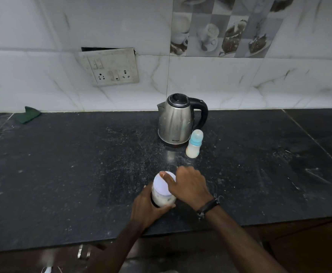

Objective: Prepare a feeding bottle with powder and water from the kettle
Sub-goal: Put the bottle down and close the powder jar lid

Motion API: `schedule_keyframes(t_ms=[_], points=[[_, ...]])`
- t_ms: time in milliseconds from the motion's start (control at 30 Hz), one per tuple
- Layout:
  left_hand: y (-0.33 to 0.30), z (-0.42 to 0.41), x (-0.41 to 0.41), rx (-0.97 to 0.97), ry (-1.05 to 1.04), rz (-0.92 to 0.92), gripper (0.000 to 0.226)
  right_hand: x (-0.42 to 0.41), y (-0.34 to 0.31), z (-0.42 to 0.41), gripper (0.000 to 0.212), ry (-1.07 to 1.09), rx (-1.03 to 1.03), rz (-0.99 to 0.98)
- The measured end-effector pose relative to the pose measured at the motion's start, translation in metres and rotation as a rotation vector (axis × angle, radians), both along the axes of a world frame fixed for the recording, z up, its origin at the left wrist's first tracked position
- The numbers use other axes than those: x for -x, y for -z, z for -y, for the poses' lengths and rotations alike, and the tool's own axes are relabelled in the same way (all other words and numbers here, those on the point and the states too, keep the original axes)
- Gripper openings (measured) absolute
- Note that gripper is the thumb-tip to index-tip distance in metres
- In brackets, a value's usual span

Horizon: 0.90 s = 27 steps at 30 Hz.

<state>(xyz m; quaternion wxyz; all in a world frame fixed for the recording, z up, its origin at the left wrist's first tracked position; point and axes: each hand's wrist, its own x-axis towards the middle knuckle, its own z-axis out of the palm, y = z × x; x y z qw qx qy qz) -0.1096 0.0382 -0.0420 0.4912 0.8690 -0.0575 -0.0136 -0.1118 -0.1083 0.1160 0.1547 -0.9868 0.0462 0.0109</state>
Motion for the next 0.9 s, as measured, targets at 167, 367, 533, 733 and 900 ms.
schedule_keyframes(t_ms=[167, 367, 533, 733, 900], points=[[-0.015, 0.01, -0.04, -0.057, -0.015, -0.007, 0.111, 0.0, 0.009, 0.015, 0.059, 0.04, 0.02, -0.059], [-0.021, 0.023, -0.093, -0.188, 0.047, 0.006, 0.112, 0.004, 0.041, 0.023, 0.047, -0.042, 0.117, -0.239], [-0.015, 0.033, -0.132, -0.284, 0.054, 0.0, 0.104, 0.005, 0.06, 0.029, 0.046, -0.077, 0.132, -0.305], [-0.012, 0.048, -0.152, -0.354, 0.022, -0.002, 0.097, 0.0, 0.064, 0.042, 0.043, -0.056, 0.121, -0.295], [-0.012, 0.052, -0.152, -0.356, -0.011, -0.017, 0.106, -0.006, 0.076, 0.047, 0.041, -0.001, 0.068, -0.183]])
